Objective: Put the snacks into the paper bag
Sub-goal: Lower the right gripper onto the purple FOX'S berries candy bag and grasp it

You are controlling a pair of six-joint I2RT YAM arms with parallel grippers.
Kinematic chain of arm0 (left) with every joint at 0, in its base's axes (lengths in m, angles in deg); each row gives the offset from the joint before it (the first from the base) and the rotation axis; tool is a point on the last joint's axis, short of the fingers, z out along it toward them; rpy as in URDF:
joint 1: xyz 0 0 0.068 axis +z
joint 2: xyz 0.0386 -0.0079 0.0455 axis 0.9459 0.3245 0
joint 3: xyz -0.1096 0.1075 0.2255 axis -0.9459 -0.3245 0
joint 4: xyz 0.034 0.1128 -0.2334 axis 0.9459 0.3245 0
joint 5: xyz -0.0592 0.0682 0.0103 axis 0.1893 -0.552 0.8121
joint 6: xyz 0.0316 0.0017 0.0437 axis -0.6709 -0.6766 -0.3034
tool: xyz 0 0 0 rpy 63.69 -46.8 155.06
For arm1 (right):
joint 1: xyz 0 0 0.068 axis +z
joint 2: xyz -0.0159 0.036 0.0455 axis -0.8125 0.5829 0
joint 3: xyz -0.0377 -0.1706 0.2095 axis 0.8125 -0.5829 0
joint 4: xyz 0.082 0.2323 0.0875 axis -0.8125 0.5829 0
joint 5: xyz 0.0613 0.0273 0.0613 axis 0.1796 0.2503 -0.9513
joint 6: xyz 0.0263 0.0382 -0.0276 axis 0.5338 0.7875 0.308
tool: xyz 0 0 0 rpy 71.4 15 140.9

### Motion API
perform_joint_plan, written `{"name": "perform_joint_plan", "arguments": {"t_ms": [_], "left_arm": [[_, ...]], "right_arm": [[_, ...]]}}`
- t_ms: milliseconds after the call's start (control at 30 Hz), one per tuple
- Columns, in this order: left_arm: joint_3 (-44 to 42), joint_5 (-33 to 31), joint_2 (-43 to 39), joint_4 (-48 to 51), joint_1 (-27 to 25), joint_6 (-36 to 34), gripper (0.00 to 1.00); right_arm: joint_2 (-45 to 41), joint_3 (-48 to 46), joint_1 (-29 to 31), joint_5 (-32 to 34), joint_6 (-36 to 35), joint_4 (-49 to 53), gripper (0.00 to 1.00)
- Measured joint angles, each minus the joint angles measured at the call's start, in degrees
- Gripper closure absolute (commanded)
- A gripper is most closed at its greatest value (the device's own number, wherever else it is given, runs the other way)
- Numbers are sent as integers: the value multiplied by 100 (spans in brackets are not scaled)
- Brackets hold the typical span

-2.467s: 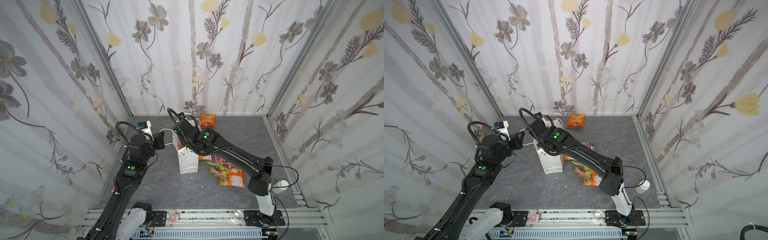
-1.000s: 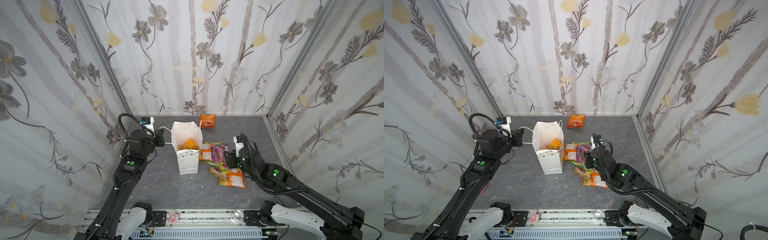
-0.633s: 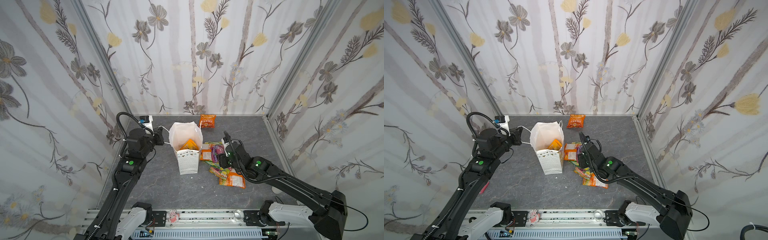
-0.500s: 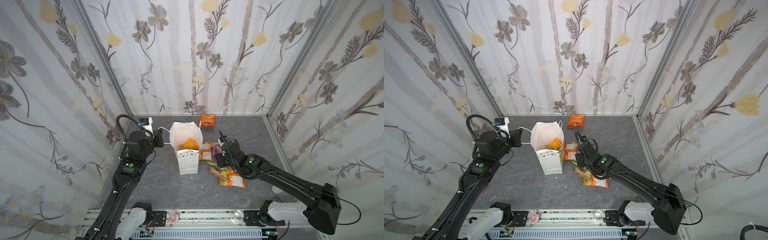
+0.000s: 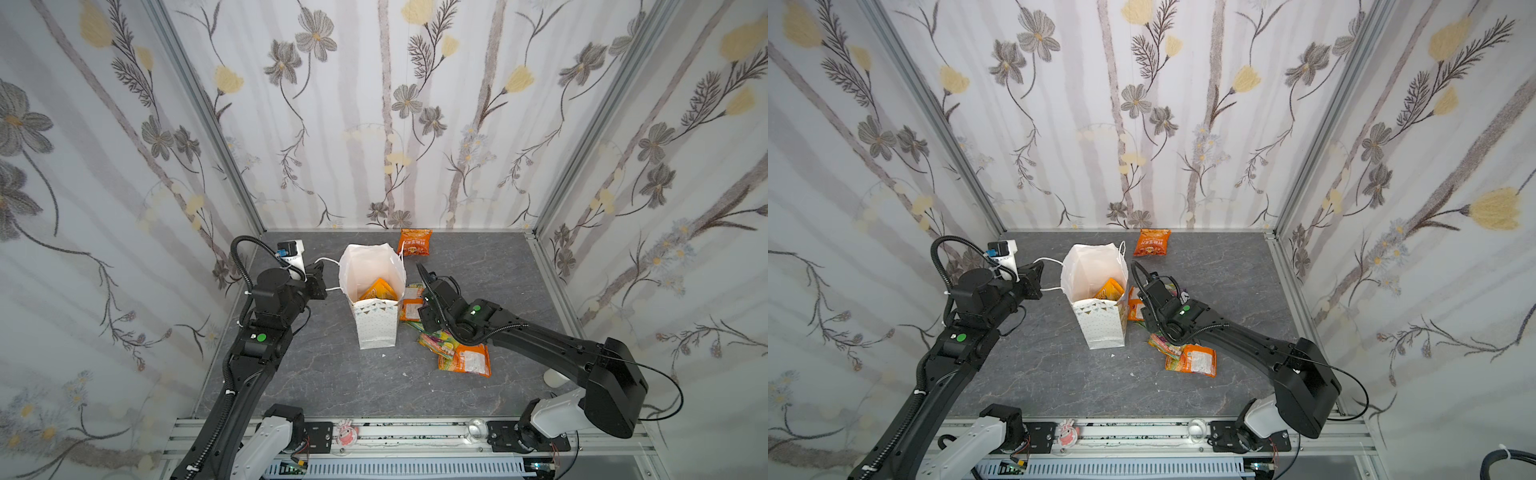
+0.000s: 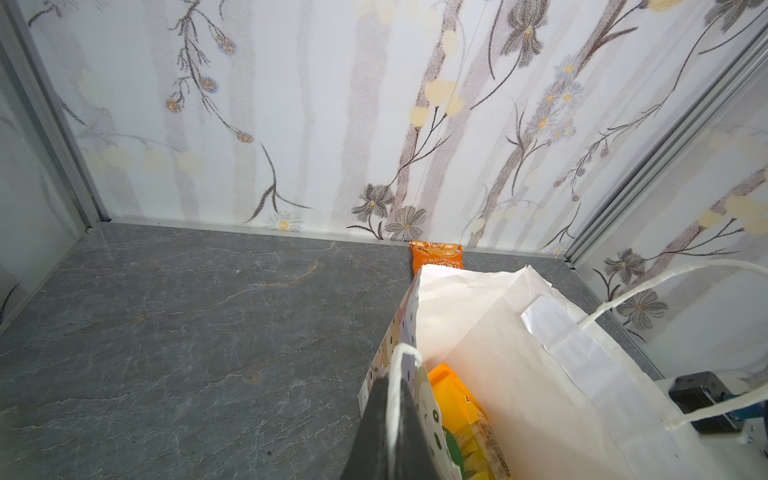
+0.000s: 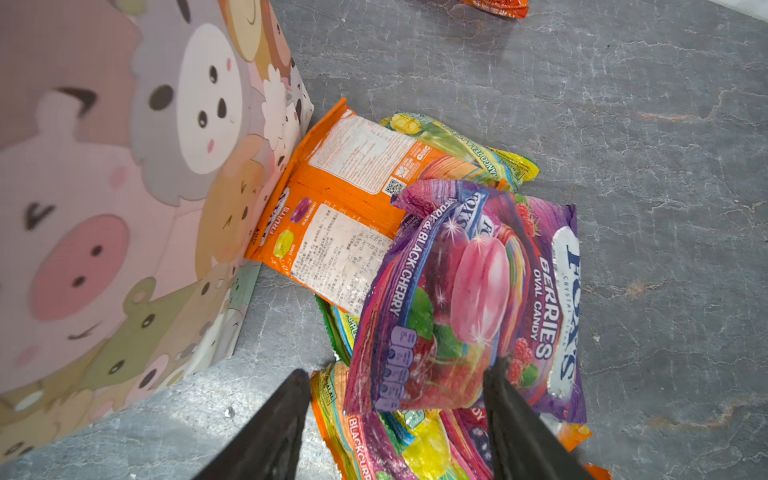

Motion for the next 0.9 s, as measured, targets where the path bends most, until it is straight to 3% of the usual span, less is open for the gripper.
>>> {"name": "perform_joint_plan", "arguments": {"t_ms": [500, 700, 833, 900], "left_arm": [[-13, -44, 15, 0, 2, 0, 100], [-22, -46, 22, 0, 2, -2, 100], [-33, -50, 15, 0, 2, -4, 100], [-37, -55, 15, 0, 2, -4, 100]], "right_arm": [[472, -197, -157, 262, -155, -407, 50], [498, -334, -396, 153, -153, -651, 63], [509, -422, -490, 72, -155, -769, 78], [509, -470, -542, 39, -151, -820, 80]]}}
